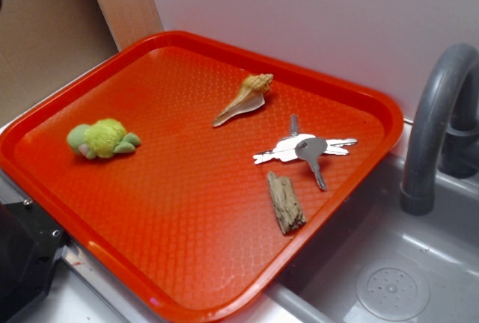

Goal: Grab the silver keys.

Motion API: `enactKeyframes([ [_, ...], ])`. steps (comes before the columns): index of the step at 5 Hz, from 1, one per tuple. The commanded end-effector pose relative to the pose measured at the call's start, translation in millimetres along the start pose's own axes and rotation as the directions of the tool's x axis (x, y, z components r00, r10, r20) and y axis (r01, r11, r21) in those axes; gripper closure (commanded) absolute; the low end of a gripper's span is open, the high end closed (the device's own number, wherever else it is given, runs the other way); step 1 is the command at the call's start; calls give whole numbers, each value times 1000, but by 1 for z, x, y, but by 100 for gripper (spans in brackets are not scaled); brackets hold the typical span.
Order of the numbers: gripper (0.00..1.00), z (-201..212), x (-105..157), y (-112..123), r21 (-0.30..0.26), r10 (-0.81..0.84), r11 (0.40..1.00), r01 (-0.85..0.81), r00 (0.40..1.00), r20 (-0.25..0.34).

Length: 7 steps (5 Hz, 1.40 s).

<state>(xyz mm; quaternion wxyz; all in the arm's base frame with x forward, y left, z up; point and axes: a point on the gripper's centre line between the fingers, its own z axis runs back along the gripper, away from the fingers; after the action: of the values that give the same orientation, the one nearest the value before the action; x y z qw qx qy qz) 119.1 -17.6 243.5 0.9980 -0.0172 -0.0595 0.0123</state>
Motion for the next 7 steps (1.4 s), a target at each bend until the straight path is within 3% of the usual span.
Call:
enactKeyframes([
  [1, 0, 0, 0, 0, 0, 0, 1000, 0, 1000, 0],
  [2, 0, -36, 46, -7, -14, -248, 969, 247, 969, -4],
  [3, 0, -70, 92, -26, 107, -419, 904, 414, 907, 30],
  [4, 0, -104, 134, -50, 59, -565, 825, 562, 824, 49],
  [5, 0, -132, 152, -85, 142, -738, 672, 727, 674, 42],
  [6, 0, -148, 153, -109, 147, -787, 613, 776, 617, 23],
  [7, 0, -156, 141, -123, 144, -803, 590, 794, 596, 4],
])
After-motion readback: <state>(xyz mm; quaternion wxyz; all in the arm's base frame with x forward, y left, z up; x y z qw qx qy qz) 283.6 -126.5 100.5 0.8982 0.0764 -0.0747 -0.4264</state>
